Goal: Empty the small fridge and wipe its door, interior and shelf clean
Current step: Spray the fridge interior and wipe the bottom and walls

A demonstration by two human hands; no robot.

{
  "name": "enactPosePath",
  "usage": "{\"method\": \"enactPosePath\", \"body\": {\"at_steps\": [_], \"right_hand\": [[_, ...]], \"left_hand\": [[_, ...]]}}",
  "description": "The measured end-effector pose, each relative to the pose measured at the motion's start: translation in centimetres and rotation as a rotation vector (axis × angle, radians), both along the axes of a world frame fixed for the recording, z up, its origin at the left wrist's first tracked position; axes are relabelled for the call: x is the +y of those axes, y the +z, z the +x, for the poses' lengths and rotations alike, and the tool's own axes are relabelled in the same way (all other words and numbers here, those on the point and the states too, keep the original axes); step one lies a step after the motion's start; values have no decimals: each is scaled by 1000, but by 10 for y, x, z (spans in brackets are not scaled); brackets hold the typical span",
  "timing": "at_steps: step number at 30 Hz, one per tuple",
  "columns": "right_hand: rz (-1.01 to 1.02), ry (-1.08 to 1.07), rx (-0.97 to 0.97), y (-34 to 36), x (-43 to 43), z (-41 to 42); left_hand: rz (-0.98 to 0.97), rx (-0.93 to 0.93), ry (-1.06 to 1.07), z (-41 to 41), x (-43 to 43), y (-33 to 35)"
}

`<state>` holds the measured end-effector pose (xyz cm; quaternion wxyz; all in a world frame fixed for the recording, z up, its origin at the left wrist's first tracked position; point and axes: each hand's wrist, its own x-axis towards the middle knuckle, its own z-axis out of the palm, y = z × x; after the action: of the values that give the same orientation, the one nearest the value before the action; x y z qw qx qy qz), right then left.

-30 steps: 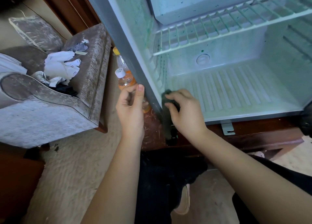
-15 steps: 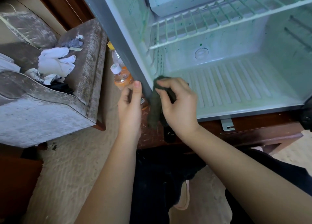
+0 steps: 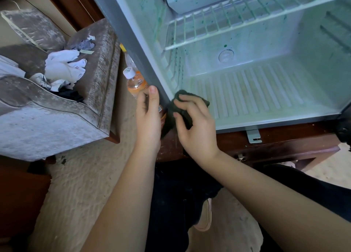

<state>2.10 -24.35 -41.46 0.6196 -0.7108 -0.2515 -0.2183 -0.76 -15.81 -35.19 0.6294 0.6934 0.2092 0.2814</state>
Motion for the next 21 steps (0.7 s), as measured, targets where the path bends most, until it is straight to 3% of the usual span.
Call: {"method": "enactPosePath", "body": {"at_steps": [9,12,16,21], "right_hand": [[-22,103,397,-24,6,54],[-32,47,394,-11,18,92],[65,-1,590,1,34,140],[133,-12,546,1,50,157]], "left_hand": [[110,10,-10,4,-1,-1],[59,-8,-20,8,1,-3],[55,-5,-12,11,7,-8],[83,-19,-3,14,11,-13]]}}
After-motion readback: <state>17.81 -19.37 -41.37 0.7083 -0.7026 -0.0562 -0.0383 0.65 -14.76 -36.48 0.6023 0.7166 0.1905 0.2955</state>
